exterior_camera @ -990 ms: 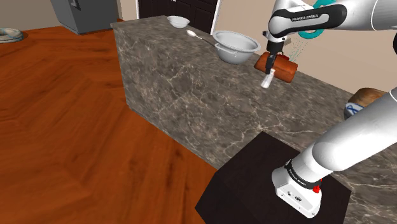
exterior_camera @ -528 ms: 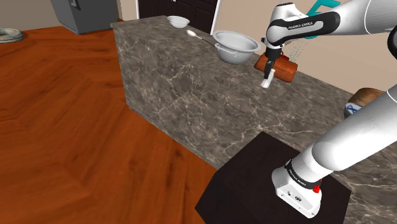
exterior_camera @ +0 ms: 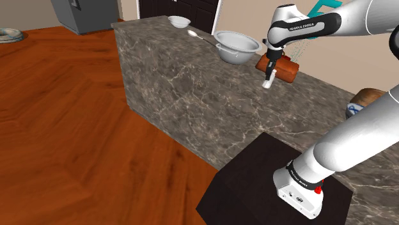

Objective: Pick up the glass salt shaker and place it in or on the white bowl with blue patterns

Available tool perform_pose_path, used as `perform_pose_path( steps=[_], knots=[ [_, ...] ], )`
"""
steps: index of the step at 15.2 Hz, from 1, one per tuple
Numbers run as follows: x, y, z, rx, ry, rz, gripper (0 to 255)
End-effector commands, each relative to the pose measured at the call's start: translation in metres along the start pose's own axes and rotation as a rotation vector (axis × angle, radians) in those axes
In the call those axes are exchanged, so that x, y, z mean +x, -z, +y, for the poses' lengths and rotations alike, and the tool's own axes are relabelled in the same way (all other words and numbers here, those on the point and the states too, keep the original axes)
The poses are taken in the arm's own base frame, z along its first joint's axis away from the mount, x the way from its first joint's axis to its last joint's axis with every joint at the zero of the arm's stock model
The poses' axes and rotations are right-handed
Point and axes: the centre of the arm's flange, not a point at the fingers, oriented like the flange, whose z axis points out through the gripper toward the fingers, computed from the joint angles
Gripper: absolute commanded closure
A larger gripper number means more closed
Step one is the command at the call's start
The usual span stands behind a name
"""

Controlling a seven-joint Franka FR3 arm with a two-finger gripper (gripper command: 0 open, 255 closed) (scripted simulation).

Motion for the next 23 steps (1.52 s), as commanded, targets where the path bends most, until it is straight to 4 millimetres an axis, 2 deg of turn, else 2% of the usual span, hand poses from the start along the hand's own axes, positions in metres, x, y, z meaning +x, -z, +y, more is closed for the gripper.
perform_pose_path(
  steps=[1, 9, 23],
  knots=[
    [0.000, 0.000, 0.000, 0.000, 0.000, 0.000, 255],
    [0.000, 0.000, 0.000, 0.000, 0.000, 0.000, 255],
    [-0.018, 0.071, 0.009, 0.000, 0.000, 0.000, 255]
  ],
)
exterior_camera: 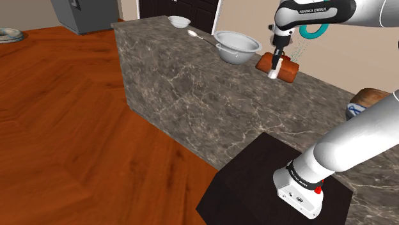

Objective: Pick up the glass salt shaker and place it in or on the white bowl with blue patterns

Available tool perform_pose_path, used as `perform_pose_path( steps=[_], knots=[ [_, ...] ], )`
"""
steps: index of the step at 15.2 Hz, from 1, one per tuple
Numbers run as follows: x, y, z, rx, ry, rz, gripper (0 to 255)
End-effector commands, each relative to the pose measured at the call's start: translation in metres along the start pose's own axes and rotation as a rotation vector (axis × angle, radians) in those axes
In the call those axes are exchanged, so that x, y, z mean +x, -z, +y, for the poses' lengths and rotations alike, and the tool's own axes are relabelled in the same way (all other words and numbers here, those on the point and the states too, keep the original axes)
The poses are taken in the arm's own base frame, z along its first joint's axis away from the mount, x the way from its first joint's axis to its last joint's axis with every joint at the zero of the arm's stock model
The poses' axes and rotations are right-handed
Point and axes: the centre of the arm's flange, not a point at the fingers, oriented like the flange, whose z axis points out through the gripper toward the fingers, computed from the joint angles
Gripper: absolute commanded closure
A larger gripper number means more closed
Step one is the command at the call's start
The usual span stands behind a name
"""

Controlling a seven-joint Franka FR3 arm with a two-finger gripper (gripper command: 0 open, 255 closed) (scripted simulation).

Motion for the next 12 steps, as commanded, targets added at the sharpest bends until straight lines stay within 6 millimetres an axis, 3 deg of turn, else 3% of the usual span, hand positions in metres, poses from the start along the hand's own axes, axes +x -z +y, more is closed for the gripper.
perform_pose_path(
  steps=[1, 12],
  knots=[
    [-0.003, 0.011, 0.002, 0.000, 0.000, 0.000, 255],
    [-0.017, 0.067, 0.009, 0.000, 0.000, 0.000, 255]
  ],
)
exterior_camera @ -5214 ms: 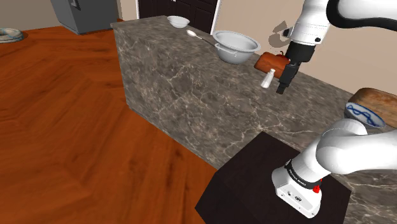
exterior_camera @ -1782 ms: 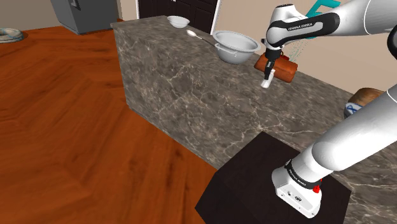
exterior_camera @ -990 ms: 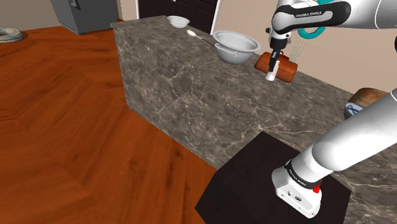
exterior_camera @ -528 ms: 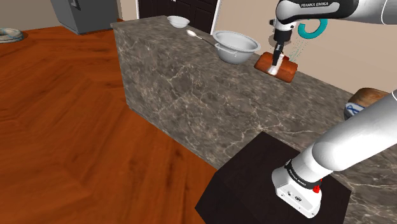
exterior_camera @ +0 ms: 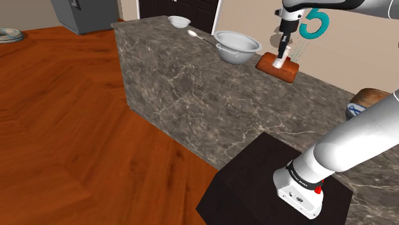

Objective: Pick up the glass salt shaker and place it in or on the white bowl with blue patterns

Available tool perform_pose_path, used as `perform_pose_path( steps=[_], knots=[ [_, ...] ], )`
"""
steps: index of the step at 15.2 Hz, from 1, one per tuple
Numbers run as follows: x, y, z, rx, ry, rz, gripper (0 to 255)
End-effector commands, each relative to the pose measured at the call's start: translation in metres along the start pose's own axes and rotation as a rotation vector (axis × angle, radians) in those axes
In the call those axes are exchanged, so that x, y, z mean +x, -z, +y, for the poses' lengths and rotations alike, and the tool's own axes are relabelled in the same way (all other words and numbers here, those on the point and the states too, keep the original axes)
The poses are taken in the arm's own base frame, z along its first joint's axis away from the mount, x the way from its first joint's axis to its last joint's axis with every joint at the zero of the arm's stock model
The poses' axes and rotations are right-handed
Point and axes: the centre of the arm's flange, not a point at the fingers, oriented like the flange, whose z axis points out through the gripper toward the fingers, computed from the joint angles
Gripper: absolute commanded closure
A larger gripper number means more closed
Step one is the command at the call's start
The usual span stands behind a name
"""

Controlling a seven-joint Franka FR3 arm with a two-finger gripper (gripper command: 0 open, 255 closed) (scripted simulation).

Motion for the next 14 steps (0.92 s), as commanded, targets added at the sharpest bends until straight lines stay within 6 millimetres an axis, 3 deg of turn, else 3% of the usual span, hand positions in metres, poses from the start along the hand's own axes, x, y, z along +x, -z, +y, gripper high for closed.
perform_pose_path(
  steps=[1, 3, 14],
  knots=[
    [-0.003, 0.010, 0.000, 0.000, 0.000, 0.000, 255],
    [-0.005, 0.019, 0.001, 0.000, 0.000, 0.000, 255],
    [-0.147, -0.011, -0.002, 0.000, 0.000, 0.000, 255]
  ],
)
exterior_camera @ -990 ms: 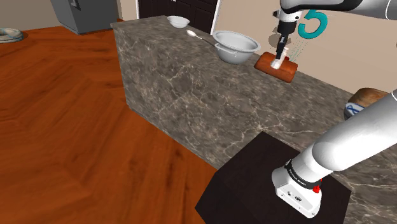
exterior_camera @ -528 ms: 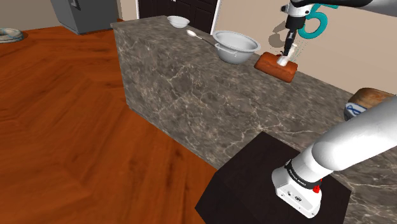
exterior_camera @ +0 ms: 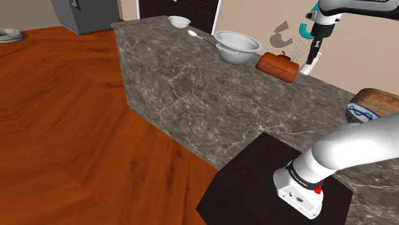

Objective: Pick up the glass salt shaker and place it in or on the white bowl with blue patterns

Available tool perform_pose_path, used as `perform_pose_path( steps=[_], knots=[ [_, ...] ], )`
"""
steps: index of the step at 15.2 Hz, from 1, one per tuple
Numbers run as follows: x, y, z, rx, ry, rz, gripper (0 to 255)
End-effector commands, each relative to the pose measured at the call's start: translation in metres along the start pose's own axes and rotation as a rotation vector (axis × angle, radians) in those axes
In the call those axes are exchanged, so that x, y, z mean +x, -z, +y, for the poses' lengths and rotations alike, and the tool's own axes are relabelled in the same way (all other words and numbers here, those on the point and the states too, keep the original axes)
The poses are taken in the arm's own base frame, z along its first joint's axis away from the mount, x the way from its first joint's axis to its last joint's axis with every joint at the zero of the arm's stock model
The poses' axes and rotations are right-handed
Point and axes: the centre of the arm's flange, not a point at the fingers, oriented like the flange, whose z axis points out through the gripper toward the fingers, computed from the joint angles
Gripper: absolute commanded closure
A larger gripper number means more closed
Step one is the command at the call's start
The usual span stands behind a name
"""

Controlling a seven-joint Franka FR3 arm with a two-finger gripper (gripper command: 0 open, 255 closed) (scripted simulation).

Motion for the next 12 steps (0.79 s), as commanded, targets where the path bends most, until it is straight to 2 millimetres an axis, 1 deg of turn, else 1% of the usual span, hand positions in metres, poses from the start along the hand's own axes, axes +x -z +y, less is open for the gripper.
perform_pose_path(
  steps=[1, 12],
  knots=[
    [-0.026, -0.005, 0.001, 0.000, 0.001, 0.000, 255],
    [-0.168, -0.036, -0.002, 0.000, 0.001, 0.000, 255]
  ],
)
